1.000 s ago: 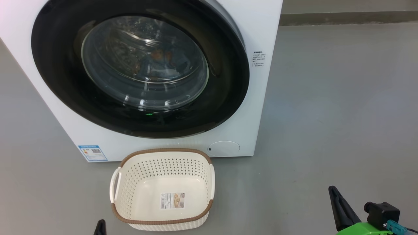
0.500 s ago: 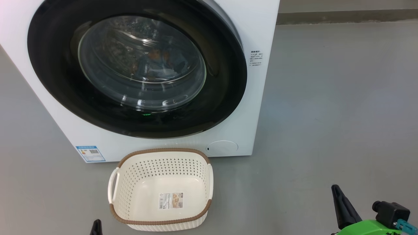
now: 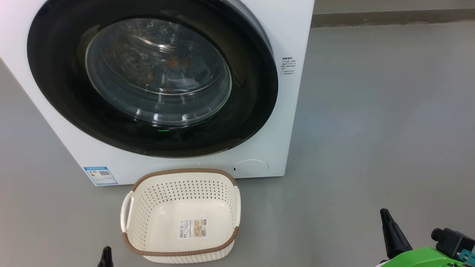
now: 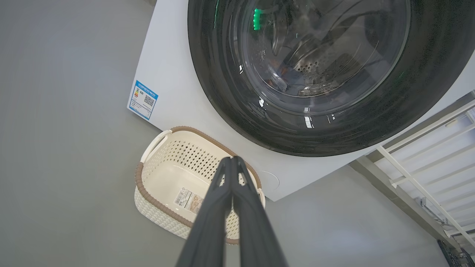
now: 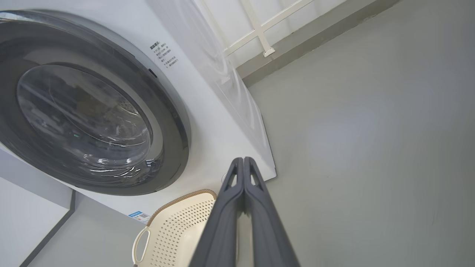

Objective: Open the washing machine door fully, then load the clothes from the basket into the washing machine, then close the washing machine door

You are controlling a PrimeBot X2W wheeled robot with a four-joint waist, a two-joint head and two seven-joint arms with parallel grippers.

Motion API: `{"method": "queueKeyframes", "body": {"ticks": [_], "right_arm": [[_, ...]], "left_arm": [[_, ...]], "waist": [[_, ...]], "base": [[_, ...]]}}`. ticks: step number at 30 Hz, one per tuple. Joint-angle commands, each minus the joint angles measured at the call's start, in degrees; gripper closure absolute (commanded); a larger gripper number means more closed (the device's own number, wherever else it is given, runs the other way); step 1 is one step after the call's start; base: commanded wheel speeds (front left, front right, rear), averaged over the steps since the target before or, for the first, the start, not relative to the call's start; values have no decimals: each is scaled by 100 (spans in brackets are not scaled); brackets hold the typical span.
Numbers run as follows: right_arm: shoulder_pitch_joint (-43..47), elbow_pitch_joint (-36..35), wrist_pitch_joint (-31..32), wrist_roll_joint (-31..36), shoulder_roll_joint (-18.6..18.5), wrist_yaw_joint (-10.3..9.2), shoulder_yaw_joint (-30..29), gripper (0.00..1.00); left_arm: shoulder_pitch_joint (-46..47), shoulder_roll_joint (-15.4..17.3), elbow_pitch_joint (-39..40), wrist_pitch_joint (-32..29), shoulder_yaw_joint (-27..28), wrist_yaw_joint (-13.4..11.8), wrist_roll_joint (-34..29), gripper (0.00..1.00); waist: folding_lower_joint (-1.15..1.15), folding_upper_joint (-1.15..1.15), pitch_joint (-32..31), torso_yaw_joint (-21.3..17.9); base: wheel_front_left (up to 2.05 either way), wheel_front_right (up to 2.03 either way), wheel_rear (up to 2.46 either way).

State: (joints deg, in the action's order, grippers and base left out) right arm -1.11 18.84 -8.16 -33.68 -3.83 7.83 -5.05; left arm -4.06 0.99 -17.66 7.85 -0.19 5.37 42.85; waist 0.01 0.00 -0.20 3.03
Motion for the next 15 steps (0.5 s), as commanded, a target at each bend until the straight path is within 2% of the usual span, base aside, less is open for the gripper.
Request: {"method": "queueKeyframes", "body": {"ticks": [1,15], "right_arm": [[-205,-169,27,-205,-32,-11,-11,100],[-254,-220,264,-1131,-12,-15,-34,100]], "left_arm": [[278,75,160,-28,105,65,125,100],[401,94,193,-259,198,89,915,100]], "waist": [[-1,0,0,-3],[-1,0,6,-53]], "base": [[0,0,0],[0,0,0]]}}
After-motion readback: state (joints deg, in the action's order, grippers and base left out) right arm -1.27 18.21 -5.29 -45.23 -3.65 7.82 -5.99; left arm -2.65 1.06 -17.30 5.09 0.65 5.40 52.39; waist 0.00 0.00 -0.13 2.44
